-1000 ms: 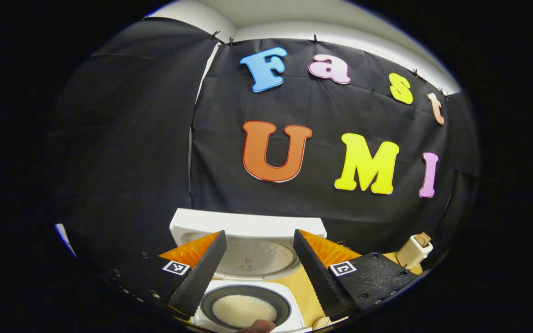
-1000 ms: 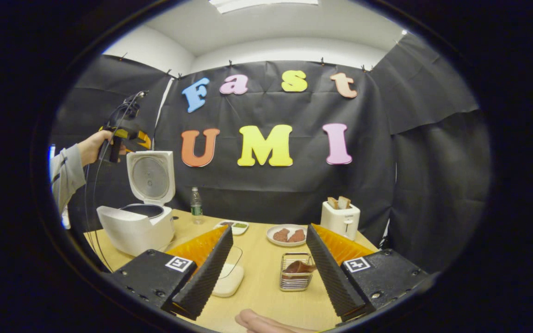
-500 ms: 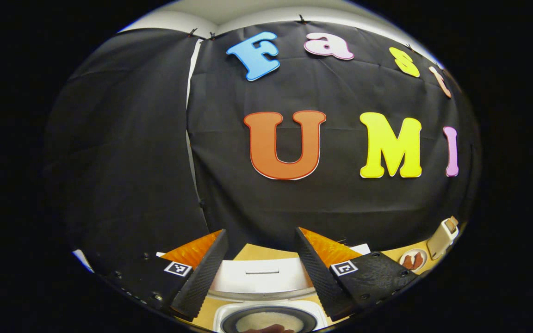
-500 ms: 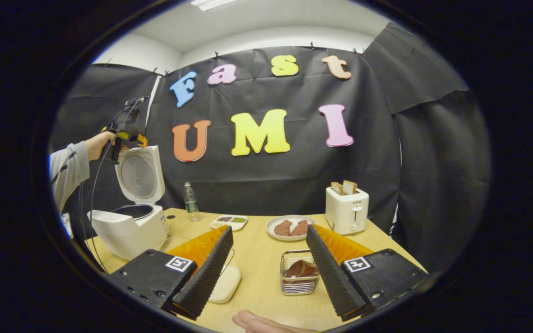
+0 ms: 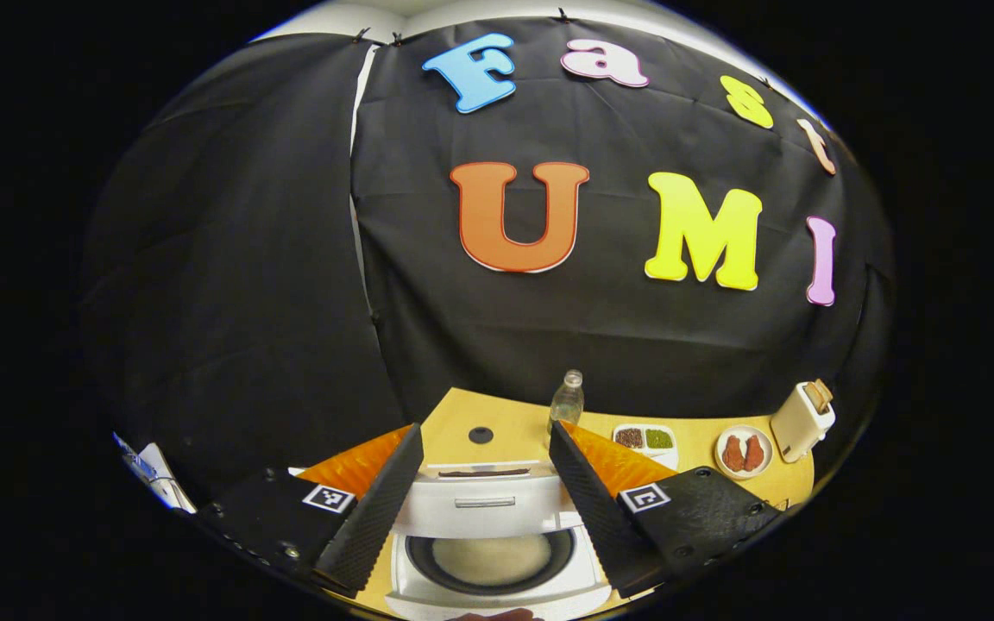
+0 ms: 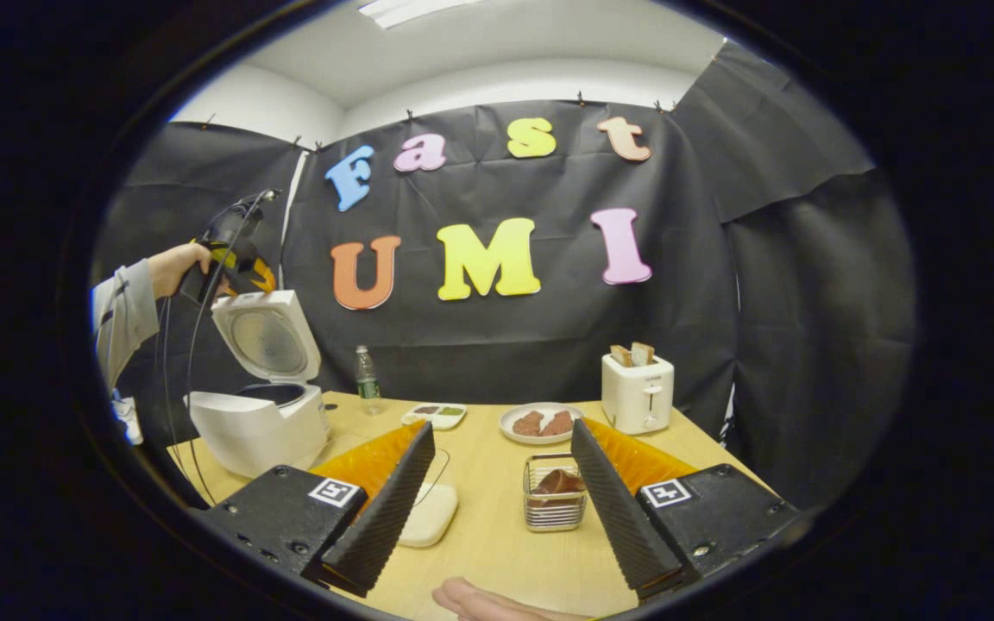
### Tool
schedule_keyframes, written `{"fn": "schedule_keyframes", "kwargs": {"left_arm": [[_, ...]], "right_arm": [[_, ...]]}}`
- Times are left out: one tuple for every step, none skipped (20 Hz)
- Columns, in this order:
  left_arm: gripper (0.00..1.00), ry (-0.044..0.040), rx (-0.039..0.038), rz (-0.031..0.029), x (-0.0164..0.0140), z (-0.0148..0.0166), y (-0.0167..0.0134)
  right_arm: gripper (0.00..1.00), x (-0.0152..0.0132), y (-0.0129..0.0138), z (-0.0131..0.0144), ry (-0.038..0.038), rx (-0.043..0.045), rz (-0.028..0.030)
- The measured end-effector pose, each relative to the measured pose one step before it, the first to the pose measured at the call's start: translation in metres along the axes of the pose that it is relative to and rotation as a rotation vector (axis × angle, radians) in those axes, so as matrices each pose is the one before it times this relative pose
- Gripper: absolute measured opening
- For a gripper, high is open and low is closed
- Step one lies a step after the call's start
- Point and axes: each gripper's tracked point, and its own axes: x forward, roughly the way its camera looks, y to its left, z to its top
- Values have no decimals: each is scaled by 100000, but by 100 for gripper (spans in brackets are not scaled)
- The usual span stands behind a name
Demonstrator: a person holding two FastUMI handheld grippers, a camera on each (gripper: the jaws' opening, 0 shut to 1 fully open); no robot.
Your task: Close the left gripper, press the button to open the rice cooker; take a wooden spoon from the chopstick holder with the right hand, scoop a spoonful of rice and pour it into the rice cooker, then put the wooden spoon back into the chopstick holder.
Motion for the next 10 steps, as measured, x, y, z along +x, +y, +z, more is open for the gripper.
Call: {"fn": "schedule_keyframes", "kwargs": {"left_arm": [[96, 1951, -512, -678, -660, -1294, -274], [95, 2523, -103, -861, -688, -1566, -355], [95, 1854, 1406, 478, -401, -1567, -155], [95, 1005, 2124, -166, -309, -1441, -266], [95, 1356, 1131, 71, -145, -1390, -114], [95, 2890, 116, -68, -110, -1649, -254], [95, 1461, 641, -405, 29, -1135, -502], [95, 2620, -259, -433, 19, -1540, -102], [95, 2754, -740, -585, 197, -1290, 35], [95, 3036, -881, -3, 336, -1301, 443]], "right_arm": [[100, -949, 173, 134, -969, -290, 501], [100, -812, 79, 131, -1253, -154, 101], [100, -737, 43, 104, -840, -432, 57], [100, -723, 76, 7, -436, -269, 124], [100, -655, 63, 32, -178, -5, 305], [100, -713, 134, 136, -75, -28, 434], [100, -583, 133, 236, -626, -191, 338], [100, -644, -7, 279, -632, -820, -123], [100, -539, 31, 481, -1405, -989, -148], [100, -379, 12, 441, -1308, -1034, -521]]}}
